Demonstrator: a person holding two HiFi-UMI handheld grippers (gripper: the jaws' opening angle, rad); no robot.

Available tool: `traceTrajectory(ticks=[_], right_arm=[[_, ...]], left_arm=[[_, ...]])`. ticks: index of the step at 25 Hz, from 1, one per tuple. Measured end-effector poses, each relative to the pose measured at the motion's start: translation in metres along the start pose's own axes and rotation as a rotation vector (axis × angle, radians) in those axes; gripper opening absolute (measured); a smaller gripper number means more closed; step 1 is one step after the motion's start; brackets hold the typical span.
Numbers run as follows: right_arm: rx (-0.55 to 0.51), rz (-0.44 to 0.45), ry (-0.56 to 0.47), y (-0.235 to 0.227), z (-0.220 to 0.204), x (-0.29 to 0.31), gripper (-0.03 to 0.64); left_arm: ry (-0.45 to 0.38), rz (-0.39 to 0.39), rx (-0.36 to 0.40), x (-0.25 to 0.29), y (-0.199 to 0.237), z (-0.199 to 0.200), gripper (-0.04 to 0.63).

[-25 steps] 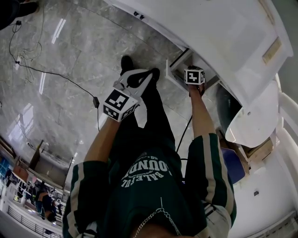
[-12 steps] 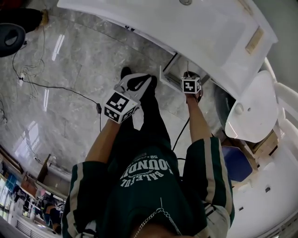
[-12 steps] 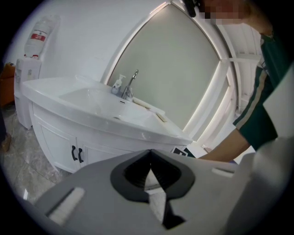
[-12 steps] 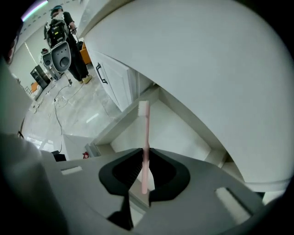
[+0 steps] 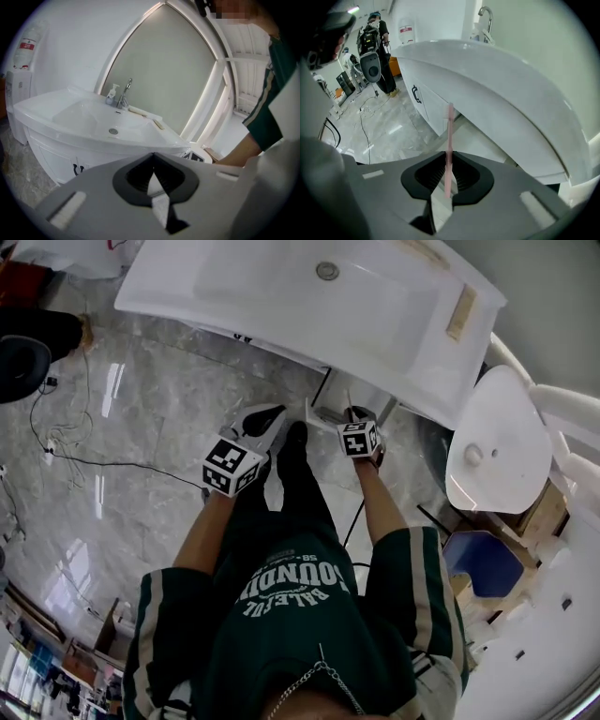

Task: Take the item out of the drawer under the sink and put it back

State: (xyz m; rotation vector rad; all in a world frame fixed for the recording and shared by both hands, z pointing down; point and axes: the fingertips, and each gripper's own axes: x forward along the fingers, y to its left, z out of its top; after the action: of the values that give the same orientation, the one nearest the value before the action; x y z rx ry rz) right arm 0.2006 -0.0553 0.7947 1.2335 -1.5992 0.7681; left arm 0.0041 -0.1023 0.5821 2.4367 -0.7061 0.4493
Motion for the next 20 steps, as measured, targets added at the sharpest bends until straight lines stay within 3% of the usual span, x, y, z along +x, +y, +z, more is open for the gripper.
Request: traceTrajectory(ticks=[13, 20], right_arm=[[0.117, 0.015, -0.282, 0.020, 0.084, -0.122, 0.049], [0.143, -0.008, -0.456, -0.002, 0.136, -0.194, 0.049]], left_arm=[[-0.064, -0.011, 0.110, -0.030, 0.010, 0.067, 0.049], [-0.131, 0.005, 0.173, -0.037, 0.013, 0.116, 0.049]])
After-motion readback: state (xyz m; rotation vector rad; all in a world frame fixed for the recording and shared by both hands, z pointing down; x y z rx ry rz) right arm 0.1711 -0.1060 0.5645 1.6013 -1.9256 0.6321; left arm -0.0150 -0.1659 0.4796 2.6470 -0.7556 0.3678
